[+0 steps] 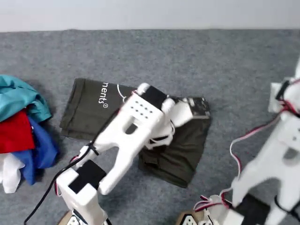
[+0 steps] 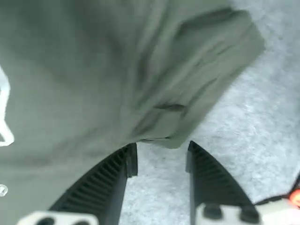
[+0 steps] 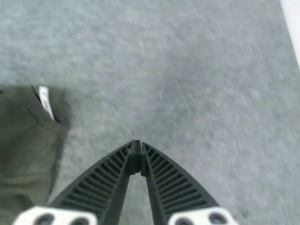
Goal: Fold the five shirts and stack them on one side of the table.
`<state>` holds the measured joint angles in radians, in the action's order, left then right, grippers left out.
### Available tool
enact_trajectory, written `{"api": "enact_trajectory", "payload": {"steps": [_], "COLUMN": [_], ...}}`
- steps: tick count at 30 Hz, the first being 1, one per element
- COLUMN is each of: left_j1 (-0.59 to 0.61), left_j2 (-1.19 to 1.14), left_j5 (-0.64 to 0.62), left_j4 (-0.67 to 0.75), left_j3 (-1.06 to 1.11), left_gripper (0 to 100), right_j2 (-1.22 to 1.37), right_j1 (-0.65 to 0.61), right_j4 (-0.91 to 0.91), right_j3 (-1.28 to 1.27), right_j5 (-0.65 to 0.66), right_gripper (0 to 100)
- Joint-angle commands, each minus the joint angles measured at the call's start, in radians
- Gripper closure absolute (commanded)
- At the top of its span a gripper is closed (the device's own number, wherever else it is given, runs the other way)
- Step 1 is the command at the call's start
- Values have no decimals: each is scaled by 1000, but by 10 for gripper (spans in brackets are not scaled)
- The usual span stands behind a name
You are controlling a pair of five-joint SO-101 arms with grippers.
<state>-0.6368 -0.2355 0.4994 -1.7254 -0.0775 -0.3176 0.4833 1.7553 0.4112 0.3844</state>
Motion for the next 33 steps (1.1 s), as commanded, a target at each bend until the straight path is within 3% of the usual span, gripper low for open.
{"api": "enact_trajectory", "payload": {"steps": [1, 6, 10, 19, 33], "left_j1": [-60, -18, 21, 28, 35], "left_j2": [51, 51, 51, 60, -144], "left_j5": [11, -14, -14, -12, -12], "left_j4": [20, 215, 279, 239, 258], "left_j3": [65, 220, 283, 239, 271], "left_gripper": [816, 816, 836, 972, 975], "right_j2": [-134, -263, -337, -403, -403], "right_j1": [61, 82, 82, 79, 77], "right_j4": [39, 39, 39, 38, 38], "right_j3": [-81, -195, -259, -358, -358], "right_j5": [40, 40, 40, 34, 34], "right_gripper": [983, 983, 983, 983, 983]}}
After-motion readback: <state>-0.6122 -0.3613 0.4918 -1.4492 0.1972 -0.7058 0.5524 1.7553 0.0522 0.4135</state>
